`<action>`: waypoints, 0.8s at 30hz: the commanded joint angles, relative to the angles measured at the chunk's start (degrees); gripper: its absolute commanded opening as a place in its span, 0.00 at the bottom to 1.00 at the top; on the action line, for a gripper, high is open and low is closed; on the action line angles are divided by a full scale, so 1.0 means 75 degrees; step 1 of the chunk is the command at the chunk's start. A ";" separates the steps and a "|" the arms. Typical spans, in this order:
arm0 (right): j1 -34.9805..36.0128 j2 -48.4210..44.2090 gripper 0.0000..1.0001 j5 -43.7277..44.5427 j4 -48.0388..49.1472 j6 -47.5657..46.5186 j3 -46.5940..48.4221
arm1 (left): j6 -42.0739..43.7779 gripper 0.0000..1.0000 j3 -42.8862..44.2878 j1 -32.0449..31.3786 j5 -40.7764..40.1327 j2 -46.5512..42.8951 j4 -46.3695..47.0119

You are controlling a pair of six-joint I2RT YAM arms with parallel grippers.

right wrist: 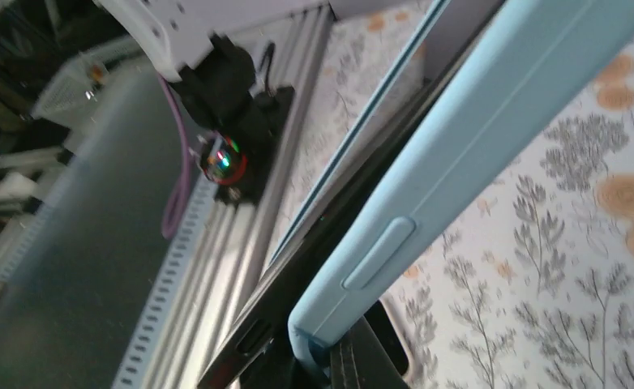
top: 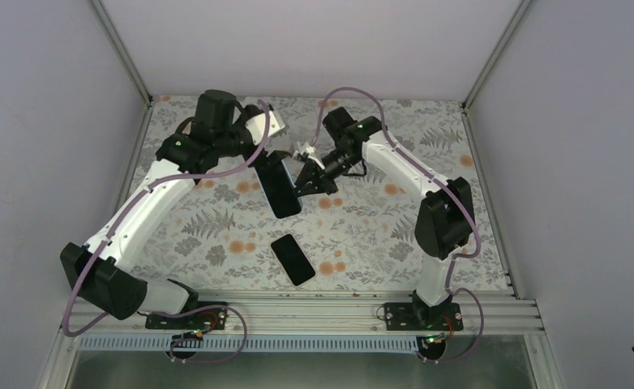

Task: Take the phone out of the phone case
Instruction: Remove the phone case from the phone.

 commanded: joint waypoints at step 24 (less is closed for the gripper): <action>-0.2537 0.0775 0.03 -0.0142 0.3973 0.6887 0.3076 | 0.1440 1.00 -0.0210 -0.1225 -0.3081 -0.0823 0.4276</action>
